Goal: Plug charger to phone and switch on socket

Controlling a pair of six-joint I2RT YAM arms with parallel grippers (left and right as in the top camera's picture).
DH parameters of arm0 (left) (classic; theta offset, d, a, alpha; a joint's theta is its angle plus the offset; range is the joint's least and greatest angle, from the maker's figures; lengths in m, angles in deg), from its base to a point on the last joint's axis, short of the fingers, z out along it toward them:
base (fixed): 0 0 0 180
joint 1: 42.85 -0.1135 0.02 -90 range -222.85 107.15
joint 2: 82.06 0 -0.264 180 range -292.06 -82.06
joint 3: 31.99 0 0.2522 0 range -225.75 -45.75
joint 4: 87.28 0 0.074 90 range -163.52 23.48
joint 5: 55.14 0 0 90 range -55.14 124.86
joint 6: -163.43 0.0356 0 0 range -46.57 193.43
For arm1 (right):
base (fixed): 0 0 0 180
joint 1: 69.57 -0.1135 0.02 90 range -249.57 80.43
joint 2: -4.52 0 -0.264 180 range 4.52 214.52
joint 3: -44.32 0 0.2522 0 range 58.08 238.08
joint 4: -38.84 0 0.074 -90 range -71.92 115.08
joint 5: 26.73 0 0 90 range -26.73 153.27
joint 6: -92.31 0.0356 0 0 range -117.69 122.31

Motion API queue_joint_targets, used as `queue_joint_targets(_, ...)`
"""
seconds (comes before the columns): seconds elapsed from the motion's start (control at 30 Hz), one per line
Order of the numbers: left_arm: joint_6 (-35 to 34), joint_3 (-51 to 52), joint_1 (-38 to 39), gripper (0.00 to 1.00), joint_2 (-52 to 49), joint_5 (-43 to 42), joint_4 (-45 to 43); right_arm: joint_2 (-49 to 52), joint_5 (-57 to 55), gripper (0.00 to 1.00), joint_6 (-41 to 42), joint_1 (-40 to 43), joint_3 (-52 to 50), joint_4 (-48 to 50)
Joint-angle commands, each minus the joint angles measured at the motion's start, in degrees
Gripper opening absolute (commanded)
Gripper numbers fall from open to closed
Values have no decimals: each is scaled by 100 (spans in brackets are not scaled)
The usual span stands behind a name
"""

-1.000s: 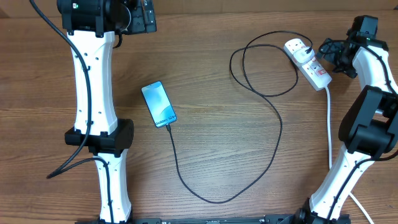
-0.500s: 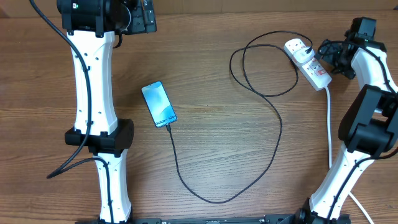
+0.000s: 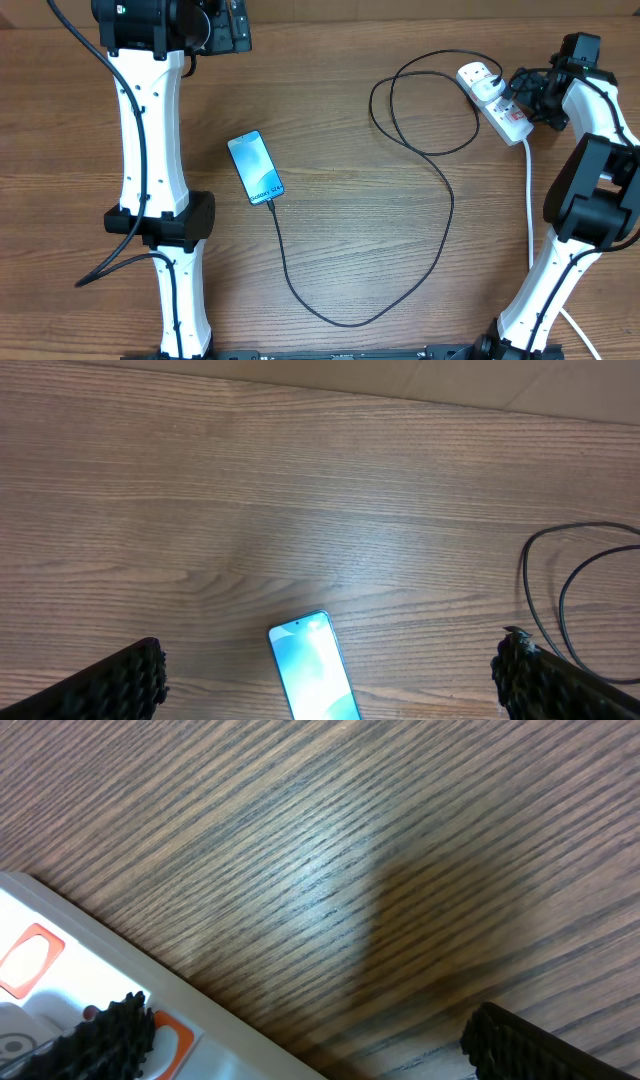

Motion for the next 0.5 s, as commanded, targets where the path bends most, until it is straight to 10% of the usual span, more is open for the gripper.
queue_joint_targets(0.0,70,-33,-31,100,2,-48,13,146,103,100,-70,-94,-44,-236)
queue_joint_targets(0.47,70,-33,-31,100,2,-48,13,149,105,100,-66,-96,-44,-640)
